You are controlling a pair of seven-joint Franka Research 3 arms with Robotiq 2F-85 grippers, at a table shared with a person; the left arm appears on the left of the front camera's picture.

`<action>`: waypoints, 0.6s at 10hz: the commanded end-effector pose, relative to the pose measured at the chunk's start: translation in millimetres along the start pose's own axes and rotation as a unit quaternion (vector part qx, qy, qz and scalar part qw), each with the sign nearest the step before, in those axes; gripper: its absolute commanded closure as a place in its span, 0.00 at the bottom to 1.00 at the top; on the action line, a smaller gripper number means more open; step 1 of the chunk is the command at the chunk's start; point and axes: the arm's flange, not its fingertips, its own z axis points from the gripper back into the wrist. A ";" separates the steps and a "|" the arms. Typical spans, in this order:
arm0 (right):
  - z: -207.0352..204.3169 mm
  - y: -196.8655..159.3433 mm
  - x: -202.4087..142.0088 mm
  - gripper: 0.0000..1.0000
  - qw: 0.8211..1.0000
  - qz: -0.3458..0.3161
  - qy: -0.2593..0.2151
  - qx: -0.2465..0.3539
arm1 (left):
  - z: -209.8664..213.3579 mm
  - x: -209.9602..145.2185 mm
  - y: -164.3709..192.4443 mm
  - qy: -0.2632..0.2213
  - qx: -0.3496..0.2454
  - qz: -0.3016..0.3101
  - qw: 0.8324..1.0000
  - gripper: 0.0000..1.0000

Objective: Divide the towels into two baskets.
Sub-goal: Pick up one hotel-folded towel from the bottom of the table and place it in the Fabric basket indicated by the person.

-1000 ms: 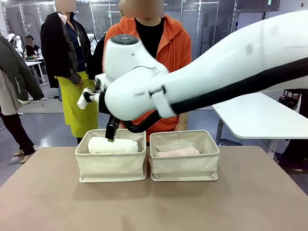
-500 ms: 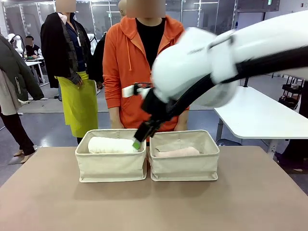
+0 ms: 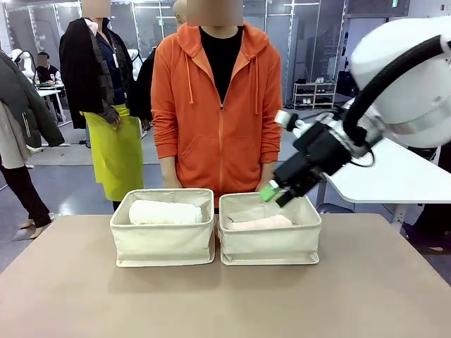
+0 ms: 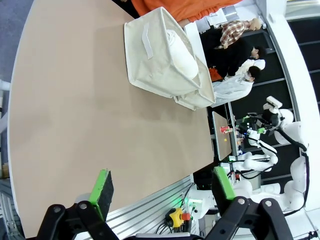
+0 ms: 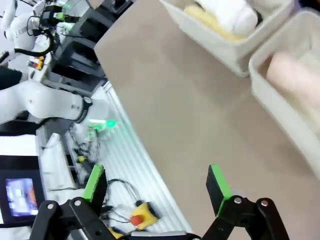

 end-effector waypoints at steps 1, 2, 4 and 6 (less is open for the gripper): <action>8.7 -30.1 -56.1 0.00 0.997 -0.061 -0.043 0.037 | 3.0 -2.3 -1.4 0.001 -0.004 -0.004 1.000 0.00; 15.2 -46.2 -95.6 0.00 0.991 -0.085 -0.084 0.059 | 3.0 -2.3 -1.4 0.001 -0.004 -0.004 1.000 0.00; 26.8 -57.4 -168.2 0.00 0.971 -0.145 -0.178 0.065 | 3.0 -2.3 -1.4 0.001 -0.004 -0.004 1.000 0.00; 24.6 -59.9 -190.3 0.00 0.968 -0.161 -0.187 0.055 | 3.0 -2.3 -1.4 0.001 -0.004 -0.004 1.000 0.00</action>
